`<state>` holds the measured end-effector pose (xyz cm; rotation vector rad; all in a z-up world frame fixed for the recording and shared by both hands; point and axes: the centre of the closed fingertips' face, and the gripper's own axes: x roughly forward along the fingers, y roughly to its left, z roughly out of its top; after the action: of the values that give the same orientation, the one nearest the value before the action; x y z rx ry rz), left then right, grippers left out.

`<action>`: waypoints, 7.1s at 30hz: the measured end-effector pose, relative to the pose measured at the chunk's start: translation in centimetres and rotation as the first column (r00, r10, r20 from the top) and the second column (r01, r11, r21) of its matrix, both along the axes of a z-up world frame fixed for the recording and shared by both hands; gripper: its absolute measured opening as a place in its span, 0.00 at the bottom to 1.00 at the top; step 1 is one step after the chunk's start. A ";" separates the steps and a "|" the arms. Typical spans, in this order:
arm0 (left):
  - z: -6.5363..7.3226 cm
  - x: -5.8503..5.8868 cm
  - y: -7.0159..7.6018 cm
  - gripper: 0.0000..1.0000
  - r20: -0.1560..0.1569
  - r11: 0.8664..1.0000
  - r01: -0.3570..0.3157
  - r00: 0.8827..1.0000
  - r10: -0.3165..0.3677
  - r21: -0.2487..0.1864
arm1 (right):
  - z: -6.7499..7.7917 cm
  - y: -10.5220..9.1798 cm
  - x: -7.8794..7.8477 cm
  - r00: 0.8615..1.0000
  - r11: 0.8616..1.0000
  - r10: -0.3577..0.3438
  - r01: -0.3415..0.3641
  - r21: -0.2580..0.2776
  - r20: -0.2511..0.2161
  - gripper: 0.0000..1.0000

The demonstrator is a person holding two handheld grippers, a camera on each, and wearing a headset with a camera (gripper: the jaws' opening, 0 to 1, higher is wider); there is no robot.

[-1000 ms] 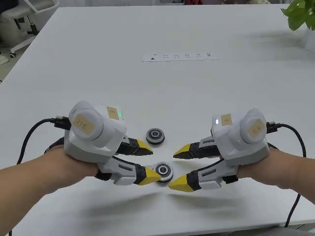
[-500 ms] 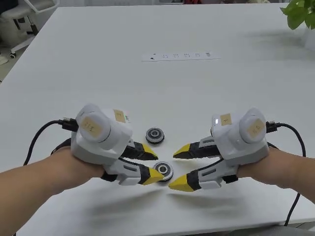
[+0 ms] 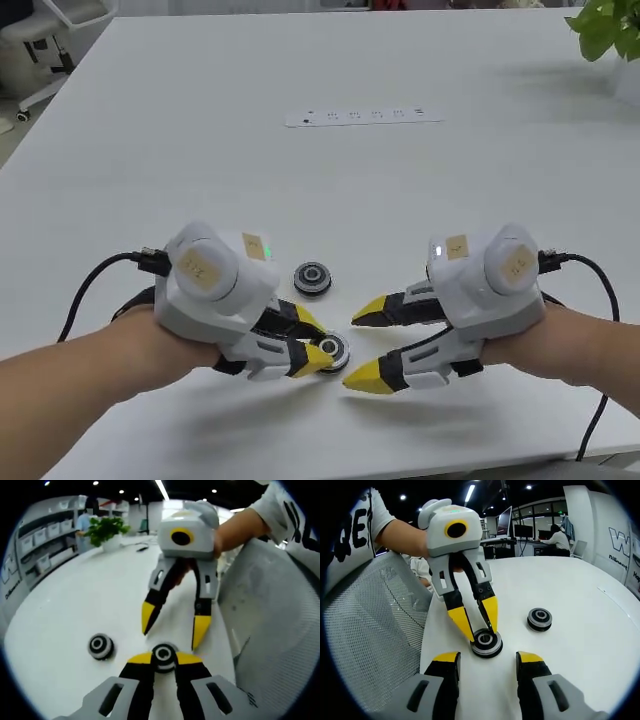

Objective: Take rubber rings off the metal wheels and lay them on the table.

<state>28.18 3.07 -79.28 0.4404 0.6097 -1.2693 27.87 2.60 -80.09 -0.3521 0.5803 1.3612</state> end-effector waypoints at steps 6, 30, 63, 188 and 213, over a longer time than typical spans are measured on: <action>-0.1 -0.1 -0.2 0.15 0.044 1.000 0.016 0.999 -0.017 0.020 | 0.0 0.0 0.0 1.000 1.000 0.000 0.000 -0.001 0.001 0.42; 0.0 -0.1 -0.2 0.14 0.061 1.000 -0.003 0.998 0.003 0.000 | -0.1 1.0 0.0 0.999 0.999 0.036 -0.036 -0.012 0.018 0.36; -0.1 -0.1 -0.1 0.13 0.068 1.000 -0.023 0.997 0.024 -0.007 | -0.3 1.4 0.0 1.000 1.000 0.015 -0.014 -0.017 0.025 0.23; -0.1 -0.1 -0.1 0.12 0.094 0.998 -0.056 0.994 0.055 0.011 | 1.6 0.4 0.7 0.930 0.963 -0.171 0.228 0.144 -0.325 0.00; 0.6 -0.3 -0.4 0.18 0.059 0.998 -0.054 0.997 0.055 -0.014 | 1.3 0.0 1.1 0.920 0.956 -0.197 0.256 0.140 -0.338 0.00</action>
<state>27.84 2.66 -78.66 0.4469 0.5595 -1.2030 29.00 2.56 -78.82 0.0898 0.7357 1.2404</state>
